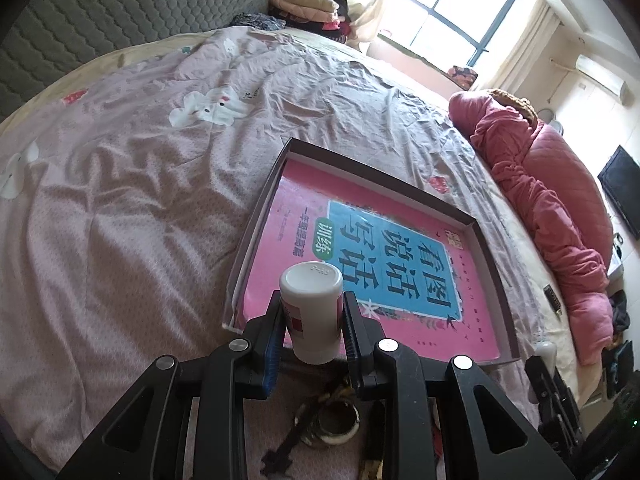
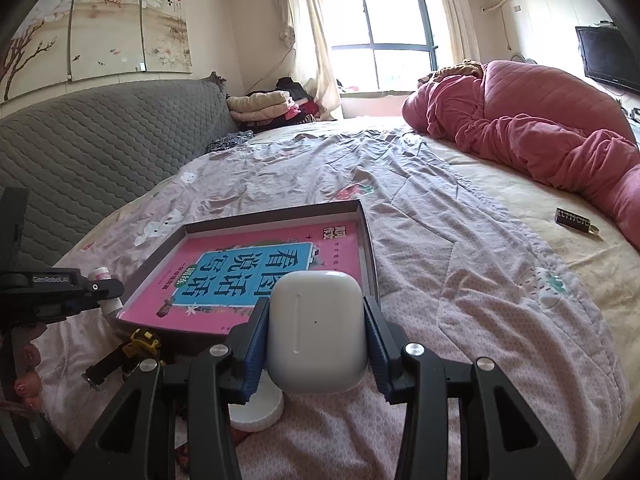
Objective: Organize rigid objects
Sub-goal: 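Carry the bottle and earbuds case into the grey tray and open both tools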
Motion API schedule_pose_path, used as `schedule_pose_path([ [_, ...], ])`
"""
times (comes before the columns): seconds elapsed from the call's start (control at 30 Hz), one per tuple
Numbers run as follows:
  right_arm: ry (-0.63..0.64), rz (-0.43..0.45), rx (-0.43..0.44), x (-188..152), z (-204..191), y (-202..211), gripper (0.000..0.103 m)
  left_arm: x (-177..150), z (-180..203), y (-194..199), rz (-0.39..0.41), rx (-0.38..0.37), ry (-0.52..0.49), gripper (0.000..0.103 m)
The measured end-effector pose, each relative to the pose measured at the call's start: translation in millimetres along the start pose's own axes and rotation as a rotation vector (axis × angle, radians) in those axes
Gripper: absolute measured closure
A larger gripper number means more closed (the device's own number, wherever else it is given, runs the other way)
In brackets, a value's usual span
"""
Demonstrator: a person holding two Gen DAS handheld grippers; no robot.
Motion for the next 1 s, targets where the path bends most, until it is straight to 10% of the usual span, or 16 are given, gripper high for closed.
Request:
schedule_pose_path([
  [1.0, 0.121, -0.175, -0.128, 7, -12, -66, 0.058, 6, -13, -53, -0.112, 0.069, -0.059, 0.076],
])
Point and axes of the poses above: each gripper's, at about its wrist camera, not at the fingertips, and y roughly against the way its jaws point, z to its right, x to its top, the point moved 6 cm from there along -y, roughly the way its jaws point, and after that the axes turned 7 degrees about -x, right-handed, at the moved point
